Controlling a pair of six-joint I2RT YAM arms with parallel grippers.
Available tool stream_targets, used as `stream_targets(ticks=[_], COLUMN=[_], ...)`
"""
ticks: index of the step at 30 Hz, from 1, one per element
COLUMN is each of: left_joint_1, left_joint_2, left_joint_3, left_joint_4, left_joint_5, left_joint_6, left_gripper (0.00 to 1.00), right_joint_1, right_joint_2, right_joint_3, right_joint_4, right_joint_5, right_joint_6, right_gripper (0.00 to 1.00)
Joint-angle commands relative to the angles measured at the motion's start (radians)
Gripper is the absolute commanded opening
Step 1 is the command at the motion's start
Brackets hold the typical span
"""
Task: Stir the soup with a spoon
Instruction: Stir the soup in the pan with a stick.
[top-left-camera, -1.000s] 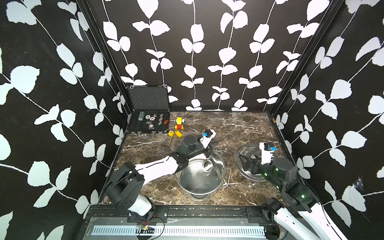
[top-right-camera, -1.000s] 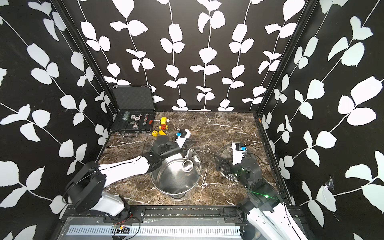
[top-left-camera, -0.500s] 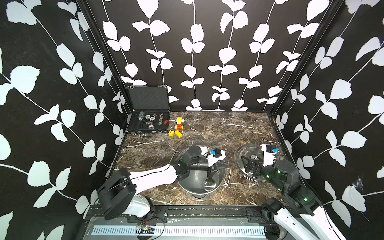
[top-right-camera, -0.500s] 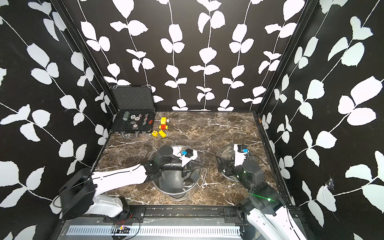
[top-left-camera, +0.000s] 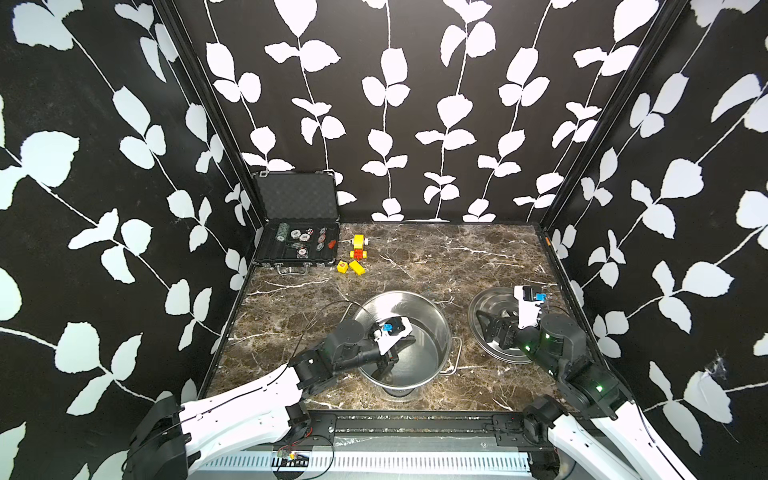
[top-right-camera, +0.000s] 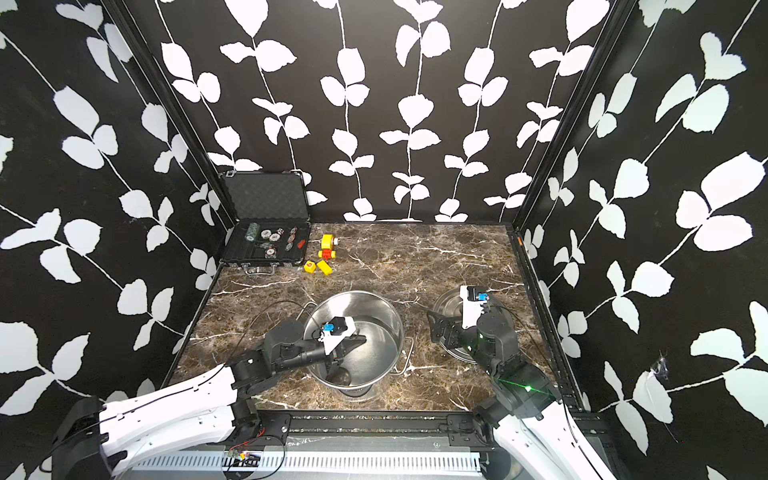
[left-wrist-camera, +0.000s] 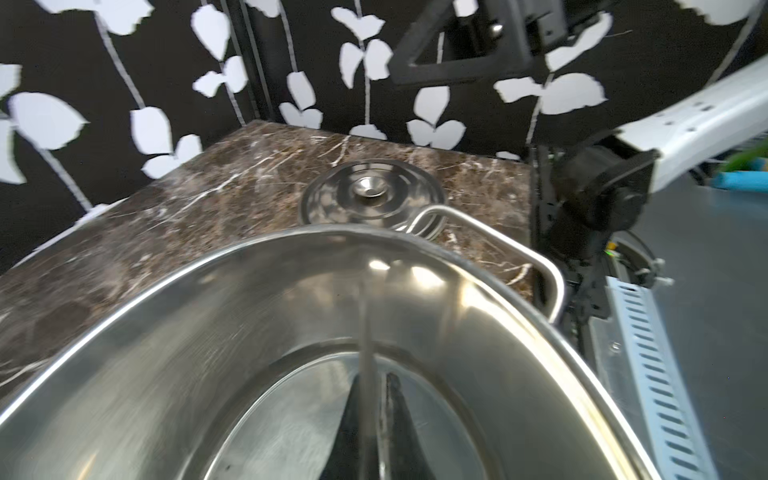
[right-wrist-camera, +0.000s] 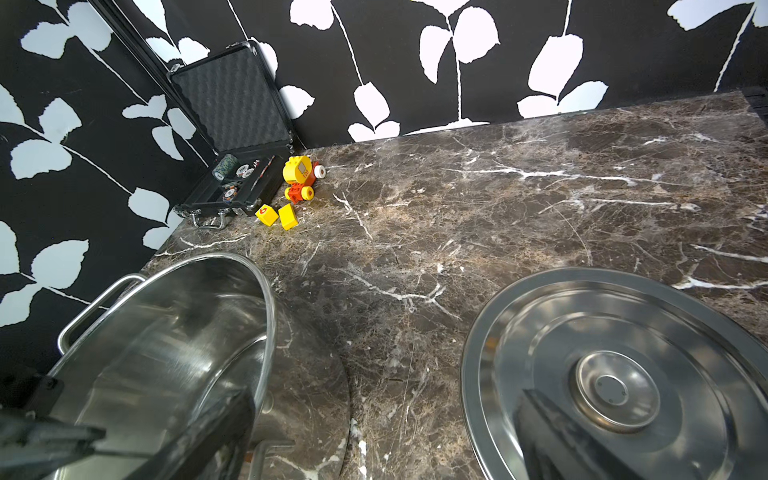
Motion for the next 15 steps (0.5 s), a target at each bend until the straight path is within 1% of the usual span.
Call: stream_targets(ticks=[1,3,9,11,15], left_joint_1=[0.023,0.053,0.150,0.171,0.174], left_joint_2=[-0.010,0.013,0.155,0.202,0.316], left_joint_3=[-0.002,0.010,0.056,0.084,0.170], left_joint_4=[-0.028,0.022,0.217,0.263,0.292], left_joint_5=[-0.231,-0.261,-0.312,-0.301,-0.235], left_joint_6=[0.020,0.023,0.032,0.048,0.093], left_gripper=[0.00,0.00,0.00,0.00,0.00], right_joint_1=[0.005,0.004,0.004,0.004,0.004], right_joint_2=[-0.001,-0.001,-0.007,-0.010,-0.018], right_joint_3=[0.005,0.005,0.014,0.019,0.026], right_joint_4=[0.049,0.050,0.038,0.026,0.009], right_joint_5=[-0.008,-0.011,-0.006,0.000,0.012], right_joint_6=[-0.002,-0.002,-0.008,-0.014,-0.024], right_gripper=[0.99,0.99,0.99,0.99,0.99])
